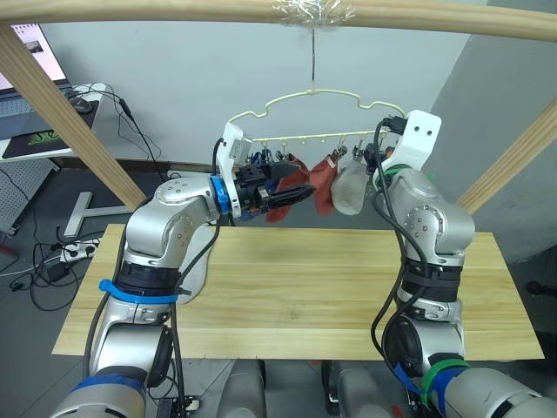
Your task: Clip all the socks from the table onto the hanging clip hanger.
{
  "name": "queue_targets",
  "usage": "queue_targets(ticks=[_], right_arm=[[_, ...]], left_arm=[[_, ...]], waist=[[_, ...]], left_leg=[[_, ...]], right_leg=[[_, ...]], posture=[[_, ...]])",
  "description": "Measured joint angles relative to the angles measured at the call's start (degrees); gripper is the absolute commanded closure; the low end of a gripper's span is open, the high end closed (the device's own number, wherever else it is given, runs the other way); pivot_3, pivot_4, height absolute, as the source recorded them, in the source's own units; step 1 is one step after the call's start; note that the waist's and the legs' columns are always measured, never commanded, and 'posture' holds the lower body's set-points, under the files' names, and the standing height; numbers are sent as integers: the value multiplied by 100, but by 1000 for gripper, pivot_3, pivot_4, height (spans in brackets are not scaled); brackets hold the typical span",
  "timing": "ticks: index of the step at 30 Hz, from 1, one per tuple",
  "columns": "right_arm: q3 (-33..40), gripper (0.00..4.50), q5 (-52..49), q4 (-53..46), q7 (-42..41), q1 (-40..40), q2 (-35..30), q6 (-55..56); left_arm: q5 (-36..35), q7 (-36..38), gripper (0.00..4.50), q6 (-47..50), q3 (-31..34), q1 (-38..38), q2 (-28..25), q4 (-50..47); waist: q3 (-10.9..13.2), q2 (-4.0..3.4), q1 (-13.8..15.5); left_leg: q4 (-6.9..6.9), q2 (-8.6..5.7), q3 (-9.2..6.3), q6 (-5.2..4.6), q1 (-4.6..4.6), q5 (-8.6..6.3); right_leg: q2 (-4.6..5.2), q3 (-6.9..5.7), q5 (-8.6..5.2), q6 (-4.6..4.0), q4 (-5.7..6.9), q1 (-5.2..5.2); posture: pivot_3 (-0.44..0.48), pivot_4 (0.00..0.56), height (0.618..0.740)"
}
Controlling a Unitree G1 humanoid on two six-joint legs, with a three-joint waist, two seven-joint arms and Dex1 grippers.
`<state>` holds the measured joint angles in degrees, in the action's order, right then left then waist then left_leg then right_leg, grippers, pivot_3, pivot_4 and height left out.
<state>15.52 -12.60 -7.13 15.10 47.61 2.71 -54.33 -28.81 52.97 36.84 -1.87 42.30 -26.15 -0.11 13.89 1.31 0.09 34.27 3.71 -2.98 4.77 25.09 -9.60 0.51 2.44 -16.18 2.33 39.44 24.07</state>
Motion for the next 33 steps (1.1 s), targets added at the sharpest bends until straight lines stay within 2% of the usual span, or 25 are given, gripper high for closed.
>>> queue_targets(ticks=[19, 24, 26, 27, 33], right_arm=[[5, 2127, 1, 512, -131, 228, -24, 370], [-5, 3794, 10, 515, -134, 254, -50, 400], [-15, 4317, 10, 515, -135, 254, -58, 406], [-34, 4485, 10, 515, -136, 260, -60, 417], [-57, 4485, 13, 515, -128, 264, -93, 447]], left_arm=[[1, -112, 1022, 1, 0, -110, -46, -30], [7, -116, 1022, 1, 0, -110, -60, -30], [10, -118, 1022, 1, 0, -111, -60, -30], [12, -119, 1022, 1, 0, -111, -60, -30], [65, -202, 1022, 14, -2, -112, -60, -27]], waist=[[0, 0, 5], [0, 0, 7], [0, 0, 7], [0, 0, 6], [0, 0, 13]], left_leg=[[-2, 0, 0, 0, 0, 0], [-3, 0, 0, 0, 0, 0], [-4, 0, 0, 0, 0, 0], [-4, 0, 0, 0, 0, 0], [-4, 0, 0, 0, 0, 0]], right_leg=[[0, 0, 0, 0, -2, 0], [0, 0, 0, 0, -4, 0], [0, 0, 0, 0, -4, 0], [0, 0, 0, 0, -4, 0], [0, -1, 0, 0, -4, 0]], posture=[[164, 217, 740], [164, 215, 740], [160, 214, 740], [160, 214, 740], [160, 212, 740]])
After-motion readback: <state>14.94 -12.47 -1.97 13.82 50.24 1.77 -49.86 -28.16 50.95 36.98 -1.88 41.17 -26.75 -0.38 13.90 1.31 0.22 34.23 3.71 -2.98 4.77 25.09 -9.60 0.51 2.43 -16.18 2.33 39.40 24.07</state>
